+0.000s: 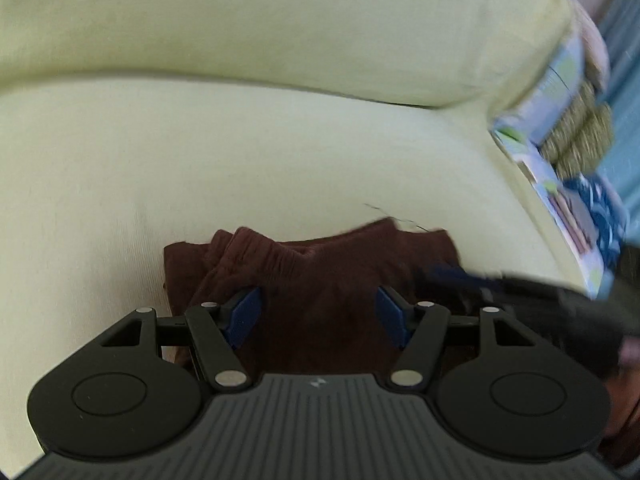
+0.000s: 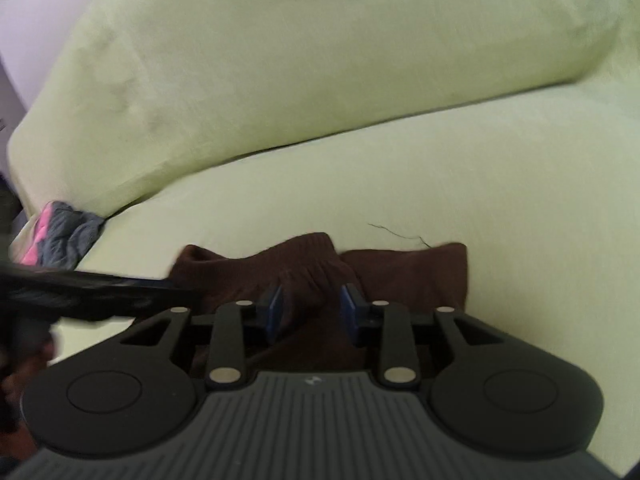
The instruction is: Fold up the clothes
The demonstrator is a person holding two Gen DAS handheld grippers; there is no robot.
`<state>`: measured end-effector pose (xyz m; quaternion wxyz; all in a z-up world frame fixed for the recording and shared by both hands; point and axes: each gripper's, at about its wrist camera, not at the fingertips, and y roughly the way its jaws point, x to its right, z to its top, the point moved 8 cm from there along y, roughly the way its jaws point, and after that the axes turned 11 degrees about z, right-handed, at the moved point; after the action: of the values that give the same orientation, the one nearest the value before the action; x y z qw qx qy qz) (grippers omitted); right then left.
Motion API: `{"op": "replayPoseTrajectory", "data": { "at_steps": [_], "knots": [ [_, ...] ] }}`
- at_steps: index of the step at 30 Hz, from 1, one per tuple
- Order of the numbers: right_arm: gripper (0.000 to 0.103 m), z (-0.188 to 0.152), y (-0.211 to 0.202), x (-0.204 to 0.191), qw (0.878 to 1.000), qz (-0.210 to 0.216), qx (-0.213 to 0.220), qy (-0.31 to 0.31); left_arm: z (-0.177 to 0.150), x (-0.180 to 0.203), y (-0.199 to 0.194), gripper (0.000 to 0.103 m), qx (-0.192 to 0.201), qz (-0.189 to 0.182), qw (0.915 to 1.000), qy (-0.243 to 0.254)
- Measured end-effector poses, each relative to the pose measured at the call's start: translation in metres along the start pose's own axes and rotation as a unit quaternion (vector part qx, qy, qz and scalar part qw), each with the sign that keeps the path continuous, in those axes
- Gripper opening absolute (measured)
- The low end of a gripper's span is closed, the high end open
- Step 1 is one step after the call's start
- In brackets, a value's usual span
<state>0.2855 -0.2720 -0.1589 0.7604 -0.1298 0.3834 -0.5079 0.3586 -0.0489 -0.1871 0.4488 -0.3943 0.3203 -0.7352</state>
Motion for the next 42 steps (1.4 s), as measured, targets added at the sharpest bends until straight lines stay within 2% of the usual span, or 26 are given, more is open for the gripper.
{"op": "replayPoseTrajectory", "data": {
  "at_steps": [2, 3, 4, 6, 8, 10, 11, 15, 16, 19, 20, 21, 26, 28, 29, 31, 32, 33, 35, 37, 38, 40, 42],
  "knots": [
    [0.028, -0.012, 0.012, 0.0, 1.0, -0.009, -0.009, -0.004, 0.002, -0.004, -0.001, 0.063, -0.001, -0.016, 0.9999, -0.002],
    [0.028, -0.016, 0.013, 0.001, 1.0, -0.007, -0.002, -0.008, 0.004, -0.006, -0.006, 0.055, -0.005, -0.016, 0.9999, -0.004],
    [0.028, -0.015, 0.013, 0.0, 1.0, -0.008, -0.004, -0.011, 0.006, -0.007, -0.01, 0.053, -0.004, -0.019, 0.9998, -0.009],
    [0.028, -0.011, 0.012, -0.003, 1.0, -0.013, -0.014, -0.008, 0.015, -0.014, -0.048, 0.058, 0.033, -0.05, 0.998, -0.023],
    [0.031, -0.002, 0.008, -0.007, 1.0, -0.011, 0.003, -0.001, 0.017, -0.03, -0.066, 0.066, 0.05, 0.006, 0.9987, -0.002],
    [0.04, 0.008, -0.006, -0.013, 1.0, -0.006, 0.028, 0.003, 0.016, -0.048, -0.068, 0.066, 0.046, 0.051, 0.9976, -0.001],
    [0.041, 0.01, -0.009, -0.016, 1.0, -0.004, 0.03, 0.004, 0.013, -0.065, -0.063, 0.066, 0.028, 0.061, 0.9975, -0.024],
    [0.044, 0.0, -0.013, -0.019, 0.999, -0.006, 0.029, 0.017, 0.004, -0.087, -0.04, 0.062, 0.003, 0.038, 0.9946, -0.096],
    [0.046, 0.001, -0.016, -0.017, 0.999, -0.007, 0.028, 0.019, 0.003, -0.085, -0.035, 0.06, 0.0, 0.03, 0.994, -0.105],
    [0.049, -0.012, -0.022, -0.011, 0.999, -0.018, 0.024, 0.039, 0.005, -0.083, -0.023, 0.04, -0.001, 0.0, 0.9894, -0.145],
    [0.05, -0.016, -0.023, -0.007, 0.999, -0.022, 0.021, 0.043, 0.005, -0.082, -0.018, 0.024, -0.003, -0.006, 0.9876, -0.157],
    [0.05, -0.019, -0.024, -0.002, 0.998, -0.026, 0.018, 0.047, 0.005, -0.081, -0.014, 0.014, -0.005, -0.012, 0.9856, -0.169],
    [0.05, -0.03, -0.026, 0.003, 0.998, -0.029, 0.018, 0.044, 0.001, -0.085, -0.01, 0.009, -0.003, -0.048, 0.9713, -0.233],
    [0.051, -0.03, -0.023, 0.002, 0.999, -0.033, 0.015, 0.034, 0.004, -0.084, -0.023, 0.007, 0.019, -0.057, 0.9715, -0.229],
    [0.051, -0.031, -0.023, 0.001, 0.999, -0.035, 0.013, 0.031, 0.006, -0.088, -0.032, 0.007, 0.033, -0.033, 0.9758, -0.214],
    [0.051, -0.031, -0.026, 0.003, 0.999, -0.035, 0.012, 0.031, 0.007, -0.096, -0.043, 0.0, 0.052, 0.021, 0.9803, -0.189],
    [0.051, -0.032, -0.027, 0.003, 0.999, -0.034, 0.012, 0.03, 0.005, -0.108, -0.042, 0.0, 0.05, 0.091, 0.9809, -0.165],
    [0.051, -0.032, -0.027, 0.003, 0.999, -0.033, 0.012, 0.03, 0.003, -0.115, -0.04, 0.0, 0.043, 0.139, 0.9794, -0.14],
    [0.051, -0.031, -0.029, 0.003, 0.999, -0.037, 0.01, 0.027, -0.002, -0.12, -0.042, 0.0, 0.037, 0.176, 0.9767, -0.116],
    [0.051, -0.028, -0.033, 0.002, 0.999, -0.043, 0.01, 0.028, -0.002, -0.114, -0.054, 0.0, 0.05, 0.174, 0.9772, -0.112],
    [0.051, -0.023, -0.039, -0.001, 0.998, -0.041, 0.028, 0.028, -0.003, -0.101, -0.065, 0.0, 0.057, 0.168, 0.9792, -0.099],
    [0.051, -0.014, -0.047, -0.007, 0.998, -0.026, 0.061, 0.021, -0.005, -0.067, -0.078, 0.0, 0.07, 0.158, 0.9835, -0.054],
    [0.05, -0.002, -0.048, -0.021, 0.997, 0.005, 0.073, 0.003, -0.01, -0.033, -0.079, 0.002, 0.068, 0.131, 0.9889, -0.015]
  ]
}}
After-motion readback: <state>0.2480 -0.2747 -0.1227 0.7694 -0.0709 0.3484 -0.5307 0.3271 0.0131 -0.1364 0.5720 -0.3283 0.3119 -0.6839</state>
